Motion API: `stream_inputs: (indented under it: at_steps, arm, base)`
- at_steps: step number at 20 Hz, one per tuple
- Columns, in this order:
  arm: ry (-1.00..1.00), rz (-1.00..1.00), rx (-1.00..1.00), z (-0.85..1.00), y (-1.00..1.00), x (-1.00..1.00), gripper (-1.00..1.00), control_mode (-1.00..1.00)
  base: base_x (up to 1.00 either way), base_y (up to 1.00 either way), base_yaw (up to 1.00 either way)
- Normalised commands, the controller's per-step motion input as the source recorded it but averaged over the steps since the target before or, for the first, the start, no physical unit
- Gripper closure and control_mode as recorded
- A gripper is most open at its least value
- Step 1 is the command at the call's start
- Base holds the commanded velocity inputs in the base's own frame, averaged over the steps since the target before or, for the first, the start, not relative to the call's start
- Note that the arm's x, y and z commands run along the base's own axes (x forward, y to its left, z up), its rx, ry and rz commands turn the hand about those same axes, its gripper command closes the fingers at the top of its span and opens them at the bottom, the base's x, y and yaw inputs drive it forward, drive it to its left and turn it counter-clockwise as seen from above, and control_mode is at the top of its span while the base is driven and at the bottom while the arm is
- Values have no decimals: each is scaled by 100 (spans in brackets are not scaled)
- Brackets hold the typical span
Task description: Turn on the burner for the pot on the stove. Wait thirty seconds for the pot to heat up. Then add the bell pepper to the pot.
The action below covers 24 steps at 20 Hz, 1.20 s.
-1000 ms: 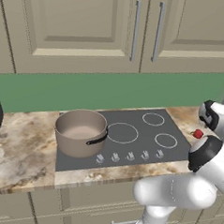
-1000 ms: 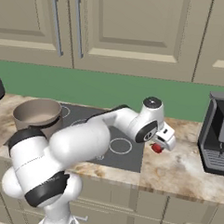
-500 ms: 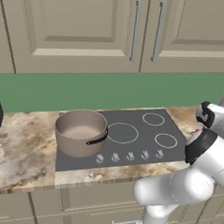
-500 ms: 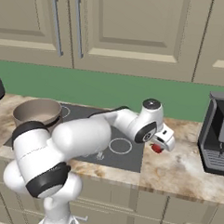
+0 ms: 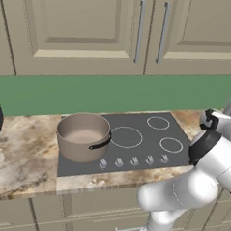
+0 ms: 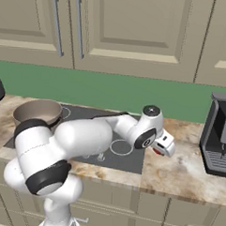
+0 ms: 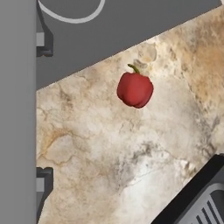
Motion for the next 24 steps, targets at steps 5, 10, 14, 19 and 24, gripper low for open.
stream_inputs:
  at_steps: [5, 10, 14, 19, 24]
  arm:
    - [0, 0, 0, -10, 0, 4, -100, -100]
    - [0, 0, 0, -4, 0, 16, -100, -100]
    - [0, 0, 0, -1, 0, 21, -100, -100]
    - [0, 0, 0, -5, 0, 31, -100, -100]
    - [0, 0, 0, -8, -1, 24, -100, -100]
  base:
    - [0, 0, 0]
    - [0, 0, 0]
    - [0, 0, 0]
    - [0, 0, 0]
    - [0, 0, 0]
